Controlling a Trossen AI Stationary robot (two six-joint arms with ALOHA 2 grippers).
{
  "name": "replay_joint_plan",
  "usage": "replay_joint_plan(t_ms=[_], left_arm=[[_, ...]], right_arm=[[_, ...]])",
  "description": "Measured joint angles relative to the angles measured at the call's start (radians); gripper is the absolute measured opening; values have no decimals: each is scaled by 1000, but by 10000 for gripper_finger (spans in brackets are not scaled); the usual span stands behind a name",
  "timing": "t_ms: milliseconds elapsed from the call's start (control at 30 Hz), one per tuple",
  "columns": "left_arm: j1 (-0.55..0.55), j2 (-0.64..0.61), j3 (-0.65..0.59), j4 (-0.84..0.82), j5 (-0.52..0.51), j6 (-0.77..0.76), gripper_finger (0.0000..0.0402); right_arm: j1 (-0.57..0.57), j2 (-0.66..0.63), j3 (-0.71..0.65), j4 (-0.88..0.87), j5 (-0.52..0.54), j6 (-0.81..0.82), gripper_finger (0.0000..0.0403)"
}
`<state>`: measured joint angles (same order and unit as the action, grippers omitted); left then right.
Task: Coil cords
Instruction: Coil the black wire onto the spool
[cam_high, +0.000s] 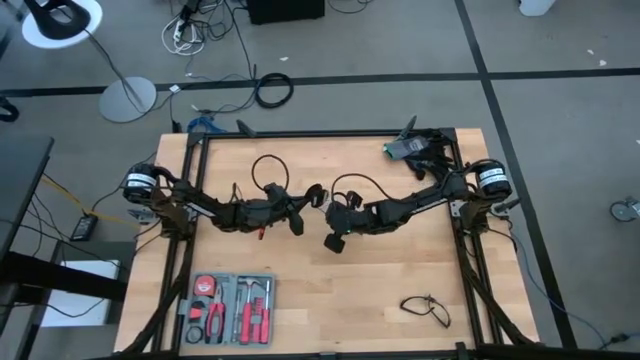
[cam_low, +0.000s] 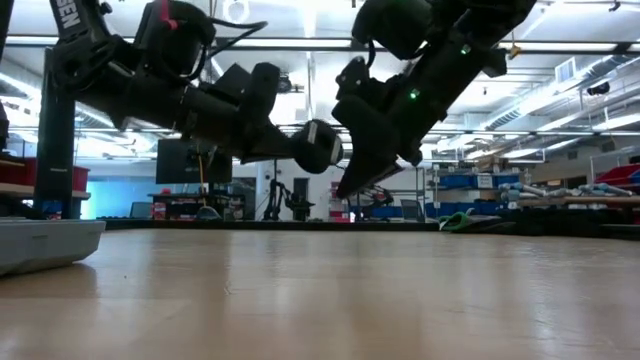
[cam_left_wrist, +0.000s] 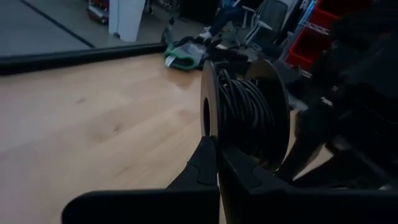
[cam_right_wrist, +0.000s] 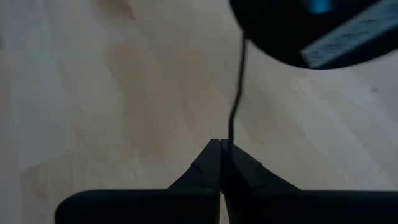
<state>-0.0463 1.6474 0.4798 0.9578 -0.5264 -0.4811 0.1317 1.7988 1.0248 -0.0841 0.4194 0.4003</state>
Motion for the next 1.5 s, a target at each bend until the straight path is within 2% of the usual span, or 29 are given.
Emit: replay_joint_plan(t_ms=[100,200,433,600,733,1233,1500], left_arm=[[0,8,-24,37,-3,-42,0],[-3,43,-41,99,-1,-76,0],[-15,220,-41,283,20,-163,0],[-15,347,-30,462,57,-182,0],[-15,401,-20,499,72,-200,0],[-14,405,-18,489,89,-178,0],[-14,405,-19,489,88,-177,0]], right_arm=[[11,-1,-31,63,23,18,3],[13,-1,-96,169,2,77,2],[28,-1,-217,308,-10,209,1],[29,-1,-242,292,-28,272,1],[31,-1,-263,265,-45,329,1],[32,-39,-278,211,-151,298,22],[43,-156,-281,-52,-223,358,20]])
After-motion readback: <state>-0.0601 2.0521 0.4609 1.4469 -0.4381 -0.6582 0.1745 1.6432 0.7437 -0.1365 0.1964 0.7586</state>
